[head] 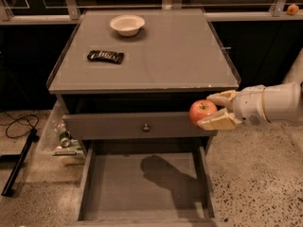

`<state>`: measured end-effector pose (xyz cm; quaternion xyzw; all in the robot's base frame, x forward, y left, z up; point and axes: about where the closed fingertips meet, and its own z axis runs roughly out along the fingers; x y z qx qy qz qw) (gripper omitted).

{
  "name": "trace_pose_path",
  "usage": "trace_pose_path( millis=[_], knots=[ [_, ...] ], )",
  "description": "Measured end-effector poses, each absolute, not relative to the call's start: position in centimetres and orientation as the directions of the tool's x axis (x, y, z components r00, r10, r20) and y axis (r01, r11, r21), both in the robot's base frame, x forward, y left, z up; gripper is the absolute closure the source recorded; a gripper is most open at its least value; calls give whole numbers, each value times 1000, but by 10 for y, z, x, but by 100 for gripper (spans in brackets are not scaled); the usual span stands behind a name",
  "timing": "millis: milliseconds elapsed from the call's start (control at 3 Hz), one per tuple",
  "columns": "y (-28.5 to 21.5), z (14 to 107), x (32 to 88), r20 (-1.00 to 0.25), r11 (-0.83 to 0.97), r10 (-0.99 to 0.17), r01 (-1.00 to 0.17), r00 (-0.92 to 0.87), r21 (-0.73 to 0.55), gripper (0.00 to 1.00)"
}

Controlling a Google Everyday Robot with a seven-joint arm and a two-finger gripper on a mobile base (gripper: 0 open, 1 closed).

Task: Place apple into middle drawer

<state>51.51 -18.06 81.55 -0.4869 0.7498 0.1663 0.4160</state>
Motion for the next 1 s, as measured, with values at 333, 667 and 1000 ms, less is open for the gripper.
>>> trace_pose_path(
  millis=[333, 667, 1000],
  knots=[
    [-165, 776, 507, -783, 475, -578, -875, -230, -93, 100],
    [-139, 712, 484, -776, 472, -567, -881, -277, -31, 100],
    [-124, 660, 468, -778, 469, -559, -883, -286, -12, 100]
  ],
)
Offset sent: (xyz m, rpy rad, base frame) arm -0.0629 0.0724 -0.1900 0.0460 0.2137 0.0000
